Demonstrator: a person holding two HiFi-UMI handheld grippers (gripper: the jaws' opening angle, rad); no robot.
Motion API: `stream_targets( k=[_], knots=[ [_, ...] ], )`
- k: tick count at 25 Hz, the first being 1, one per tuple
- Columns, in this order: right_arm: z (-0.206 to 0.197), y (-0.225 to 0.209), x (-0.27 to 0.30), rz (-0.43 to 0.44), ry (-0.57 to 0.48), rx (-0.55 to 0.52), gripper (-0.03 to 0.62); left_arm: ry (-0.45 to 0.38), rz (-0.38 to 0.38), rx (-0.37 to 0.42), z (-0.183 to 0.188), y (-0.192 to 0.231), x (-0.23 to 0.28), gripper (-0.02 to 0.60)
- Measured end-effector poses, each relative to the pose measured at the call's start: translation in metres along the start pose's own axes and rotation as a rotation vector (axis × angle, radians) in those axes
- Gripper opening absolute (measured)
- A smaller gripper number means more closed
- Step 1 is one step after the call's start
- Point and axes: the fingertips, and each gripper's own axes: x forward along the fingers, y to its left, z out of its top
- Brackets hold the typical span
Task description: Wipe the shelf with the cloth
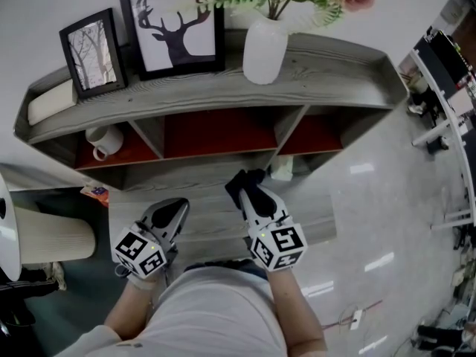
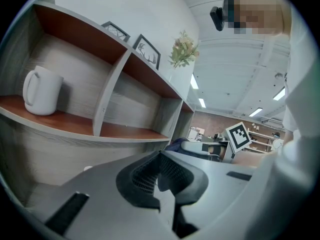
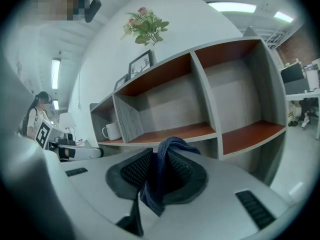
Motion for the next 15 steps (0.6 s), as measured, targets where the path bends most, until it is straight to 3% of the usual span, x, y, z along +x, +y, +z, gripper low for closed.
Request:
stream_targets(
  k=[15],
  knots=[
    [-0.0046,0.0027,0.0038,0.003,0.018,0.013,0.078,0.002,0.027,-0.017,-0.0039,0.0074,-0.0058,0.015]
  ],
)
